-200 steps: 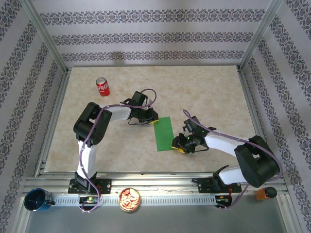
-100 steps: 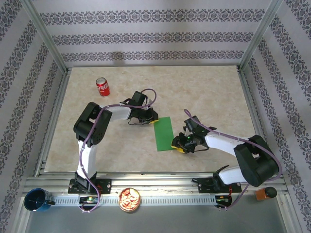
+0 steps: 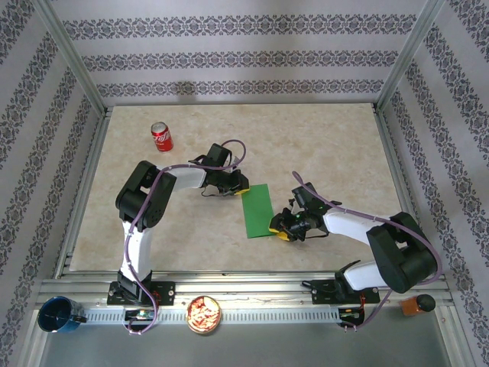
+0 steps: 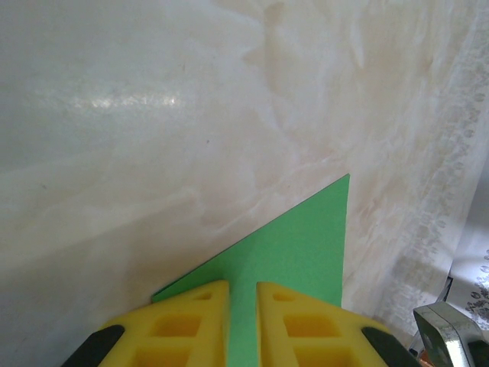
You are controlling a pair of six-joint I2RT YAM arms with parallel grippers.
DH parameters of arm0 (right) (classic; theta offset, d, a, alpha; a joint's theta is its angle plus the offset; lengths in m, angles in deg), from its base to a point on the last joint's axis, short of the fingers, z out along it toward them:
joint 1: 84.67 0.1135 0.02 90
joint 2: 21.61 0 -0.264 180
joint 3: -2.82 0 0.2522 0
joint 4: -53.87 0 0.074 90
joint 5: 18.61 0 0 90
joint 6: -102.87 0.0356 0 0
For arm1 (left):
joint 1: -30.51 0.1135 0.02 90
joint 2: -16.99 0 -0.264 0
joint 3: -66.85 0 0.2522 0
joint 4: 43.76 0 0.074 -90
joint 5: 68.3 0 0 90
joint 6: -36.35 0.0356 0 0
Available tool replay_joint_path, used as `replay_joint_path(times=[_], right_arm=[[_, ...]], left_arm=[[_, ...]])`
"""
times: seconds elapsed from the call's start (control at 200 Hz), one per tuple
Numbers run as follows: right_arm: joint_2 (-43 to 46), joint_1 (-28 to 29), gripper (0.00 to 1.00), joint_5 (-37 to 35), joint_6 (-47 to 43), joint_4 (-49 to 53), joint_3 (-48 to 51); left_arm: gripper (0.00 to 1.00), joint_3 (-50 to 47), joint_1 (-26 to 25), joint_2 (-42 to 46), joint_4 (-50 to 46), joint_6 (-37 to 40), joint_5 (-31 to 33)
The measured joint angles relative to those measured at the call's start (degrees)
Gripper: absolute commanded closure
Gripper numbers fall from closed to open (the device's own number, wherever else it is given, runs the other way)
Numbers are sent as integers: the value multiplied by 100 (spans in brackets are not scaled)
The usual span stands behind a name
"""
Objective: Fold a paper plane with a square sheet of paper (pick it up from the middle)
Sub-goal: Fold the triangle a second time at the center of the table.
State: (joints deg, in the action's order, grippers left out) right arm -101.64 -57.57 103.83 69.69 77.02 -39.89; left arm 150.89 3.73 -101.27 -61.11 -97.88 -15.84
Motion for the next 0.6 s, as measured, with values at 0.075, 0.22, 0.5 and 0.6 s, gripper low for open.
replay_joint_path(times=[0.075, 0.22, 0.5, 0.6], right_arm=[[15, 0, 62, 2, 4, -28, 9], [15, 7, 60, 33, -24, -382, 4], [2, -101, 56, 216, -195, -992, -138], [-92, -258, 55, 398, -308, -1071, -201]], left_arm=[[82, 2, 2, 0, 0, 0, 0], [82, 4, 2, -4, 0, 0, -15], [82, 13, 20, -15, 0, 4, -85], [82, 13, 24, -20, 0, 7, -103]])
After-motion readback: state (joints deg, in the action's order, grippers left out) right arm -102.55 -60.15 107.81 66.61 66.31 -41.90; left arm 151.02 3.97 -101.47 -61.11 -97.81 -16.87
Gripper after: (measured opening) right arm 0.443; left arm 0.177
